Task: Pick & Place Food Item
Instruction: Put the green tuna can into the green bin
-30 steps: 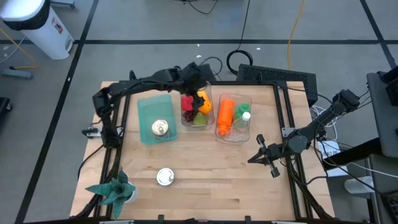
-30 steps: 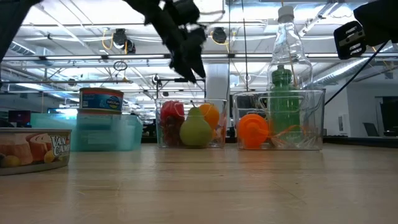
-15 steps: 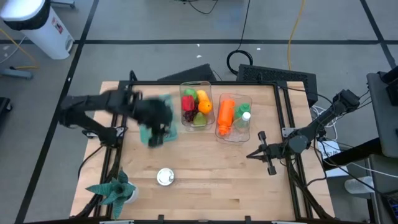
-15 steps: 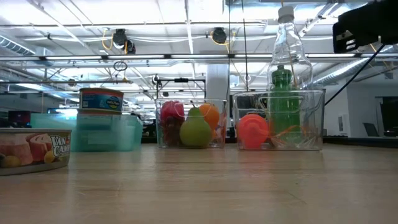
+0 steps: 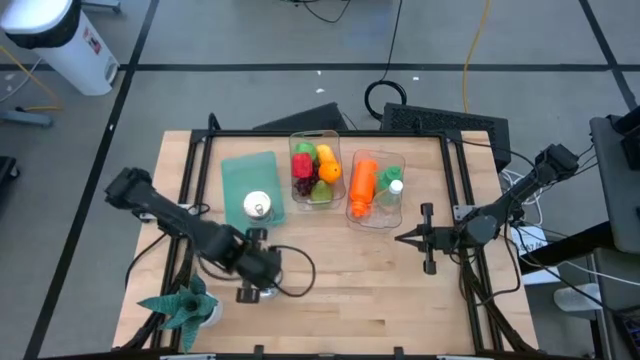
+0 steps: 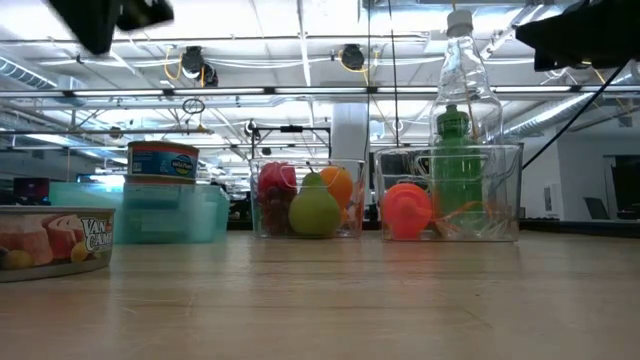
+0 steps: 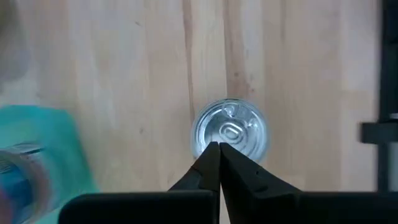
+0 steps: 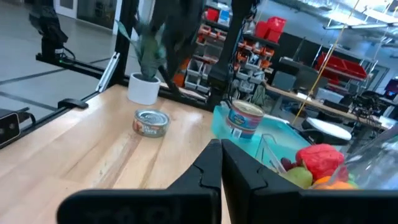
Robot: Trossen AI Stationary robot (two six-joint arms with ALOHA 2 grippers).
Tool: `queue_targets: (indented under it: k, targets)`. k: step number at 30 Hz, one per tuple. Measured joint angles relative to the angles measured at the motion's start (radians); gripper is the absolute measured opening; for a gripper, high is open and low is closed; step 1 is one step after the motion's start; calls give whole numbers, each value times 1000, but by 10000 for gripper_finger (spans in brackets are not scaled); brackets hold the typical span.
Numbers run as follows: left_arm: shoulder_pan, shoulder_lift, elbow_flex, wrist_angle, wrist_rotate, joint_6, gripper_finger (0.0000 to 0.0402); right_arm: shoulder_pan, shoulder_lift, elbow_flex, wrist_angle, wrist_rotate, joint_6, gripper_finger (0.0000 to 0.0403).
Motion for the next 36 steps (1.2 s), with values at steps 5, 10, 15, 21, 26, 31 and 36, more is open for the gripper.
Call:
queue_targets:
  k: [5, 10, 15, 21, 26, 31, 36]
  targets:
    - [-1, 84, -119, 63, 102, -19, 5, 0, 0, 0, 19, 0, -4, 0]
    - [0, 177, -163, 88, 212, -32, 2, 0, 0, 0, 19, 0, 0, 0]
    - [19, 240, -161, 223, 234, 50, 2, 0, 0, 0, 19, -1, -14, 0]
    - [78, 299, -157, 368, 241, 103, 2, 0, 0, 0, 26, -1, -14, 0]
    - [159, 364, -152, 524, 260, 242, 2, 0, 0, 0, 26, -1, 15, 0]
    - [253, 393, -154, 680, 241, 333, 2, 0, 0, 0, 26, -1, 18, 0]
    - [323, 399, -132, 702, 158, 410, 1, 0, 0, 0, 22, -1, 40, 0]
